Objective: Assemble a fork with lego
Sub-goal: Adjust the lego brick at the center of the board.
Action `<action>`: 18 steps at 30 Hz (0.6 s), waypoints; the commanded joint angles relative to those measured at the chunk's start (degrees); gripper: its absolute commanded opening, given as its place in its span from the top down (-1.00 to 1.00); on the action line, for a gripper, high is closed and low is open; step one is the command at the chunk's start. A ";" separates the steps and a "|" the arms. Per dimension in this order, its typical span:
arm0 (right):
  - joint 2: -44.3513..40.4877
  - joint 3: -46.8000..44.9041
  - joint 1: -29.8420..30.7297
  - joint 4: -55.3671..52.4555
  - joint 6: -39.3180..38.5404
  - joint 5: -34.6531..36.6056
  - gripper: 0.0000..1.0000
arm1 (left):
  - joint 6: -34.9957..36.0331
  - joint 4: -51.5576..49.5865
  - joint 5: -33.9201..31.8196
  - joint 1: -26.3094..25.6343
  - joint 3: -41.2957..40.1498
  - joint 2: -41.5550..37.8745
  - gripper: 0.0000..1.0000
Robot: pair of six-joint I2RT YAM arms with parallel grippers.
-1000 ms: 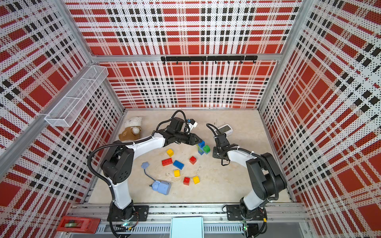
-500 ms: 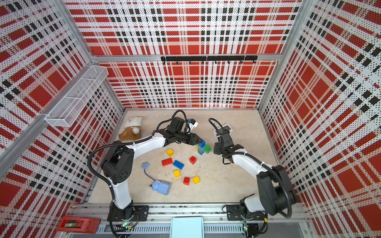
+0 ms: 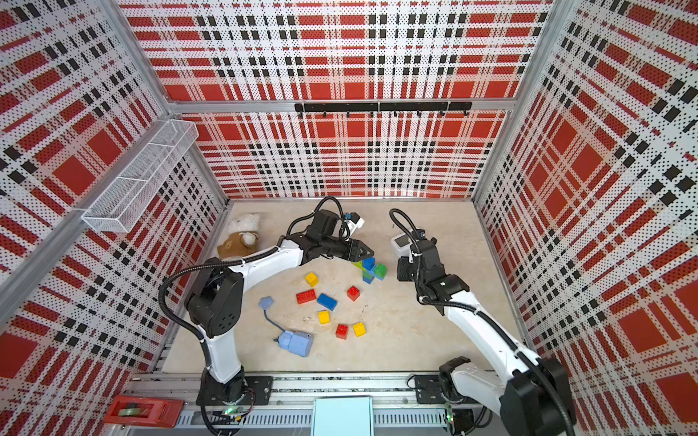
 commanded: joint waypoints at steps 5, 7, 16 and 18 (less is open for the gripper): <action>-1.45 1.91 1.23 1.43 -15.31 -26.85 1.00 | 1.71 -10.39 -6.73 1.58 8.80 2.53 0.15; 0.18 3.43 3.32 -1.28 -17.59 -27.88 1.00 | 2.26 -14.02 -7.91 1.59 11.90 4.81 0.18; 10.05 3.32 7.73 -2.46 -16.47 -22.85 1.00 | 3.08 -25.43 -10.20 1.52 22.98 13.71 0.23; 11.16 2.80 7.84 -1.68 -14.80 -20.43 1.00 | 3.09 -26.78 -10.35 1.43 24.29 15.00 0.24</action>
